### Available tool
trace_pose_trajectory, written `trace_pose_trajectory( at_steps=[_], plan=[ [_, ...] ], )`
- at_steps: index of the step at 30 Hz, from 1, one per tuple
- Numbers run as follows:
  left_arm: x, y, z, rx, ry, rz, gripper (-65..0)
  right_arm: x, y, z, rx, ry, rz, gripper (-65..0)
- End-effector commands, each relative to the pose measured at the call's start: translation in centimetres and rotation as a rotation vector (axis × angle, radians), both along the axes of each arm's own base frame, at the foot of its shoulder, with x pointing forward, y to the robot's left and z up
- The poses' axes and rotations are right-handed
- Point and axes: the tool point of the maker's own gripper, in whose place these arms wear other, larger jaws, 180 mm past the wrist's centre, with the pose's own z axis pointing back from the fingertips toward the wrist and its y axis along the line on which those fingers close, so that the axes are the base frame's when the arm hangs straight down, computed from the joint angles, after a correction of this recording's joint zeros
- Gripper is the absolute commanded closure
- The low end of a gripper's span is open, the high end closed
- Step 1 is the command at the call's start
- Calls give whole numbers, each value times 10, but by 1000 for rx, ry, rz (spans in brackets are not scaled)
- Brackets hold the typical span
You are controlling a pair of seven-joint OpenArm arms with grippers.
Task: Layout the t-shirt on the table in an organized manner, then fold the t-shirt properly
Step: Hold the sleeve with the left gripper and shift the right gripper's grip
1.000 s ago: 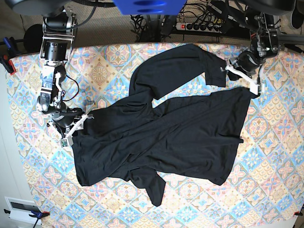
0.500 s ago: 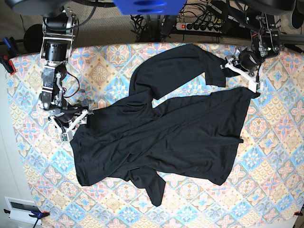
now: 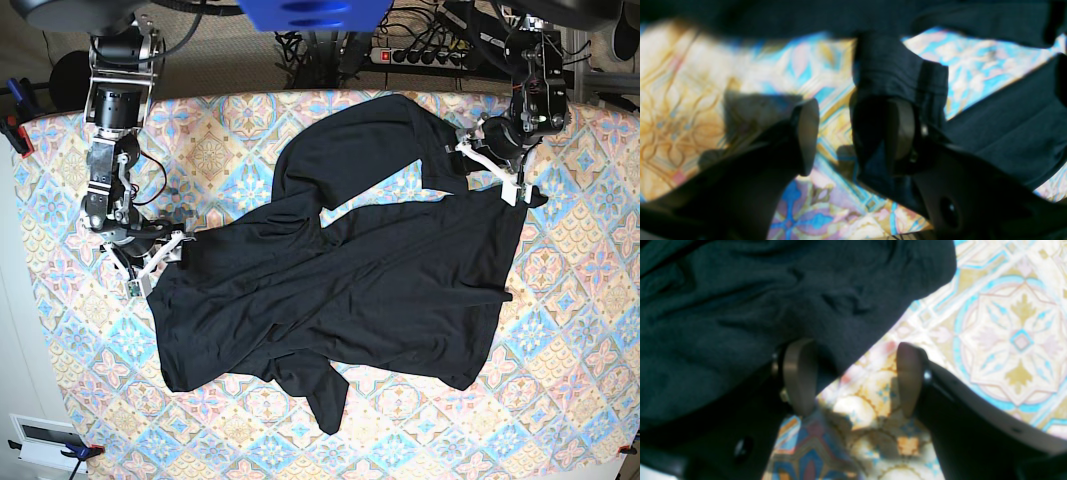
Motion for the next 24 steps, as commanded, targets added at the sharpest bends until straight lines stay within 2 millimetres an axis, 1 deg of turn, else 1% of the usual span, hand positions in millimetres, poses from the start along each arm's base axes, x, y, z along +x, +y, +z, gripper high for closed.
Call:
trace_pose_trajectory(
  at_steps=[1,3,4,5,8,9,10,12,15,18,21,24],
  plan=[
    [-18,-14,-15,-30,92,-35,-309,15,-5,20,-2,-65,-2,-360],
    [-21,-26,-17,-45,101,-68,-293,15,-5,20,-2,-66,-4,-360],
    [-20,-30,-15,-48,95,-81,-272,15,-5,20,-2,-66,-4,-360],
    [-18,-32,-12,-48,84,-86,-234,15,-5,20,-2,-64,-4,-360],
    [-12,-33,-3,-46,52,-91,-78,14,-5,19,-2,-63,-4,-360],
    [-9,-29,-1,-43,43,-81,-23,14,-5,19,-2,-63,-4,-360],
    [-6,-24,2,-36,30,-68,0,14,-5,19,-2,-63,-4,-360],
    [-2,-12,8,-24,11,-35,0,14,-5,19,-2,-61,-4,-360],
    [7,2,24,-5,-41,2,0,14,-5,19,-2,-63,-4,-360],
    [13,12,37,-22,-83,42,0,14,-5,19,-1,-61,-5,-360],
    [16,28,46,-51,-111,105,0,14,-5,18,0,-60,-6,-360],
    [19,41,55,-69,-139,157,0,30,-5,33,1,-99,-6,-360]
  ],
)
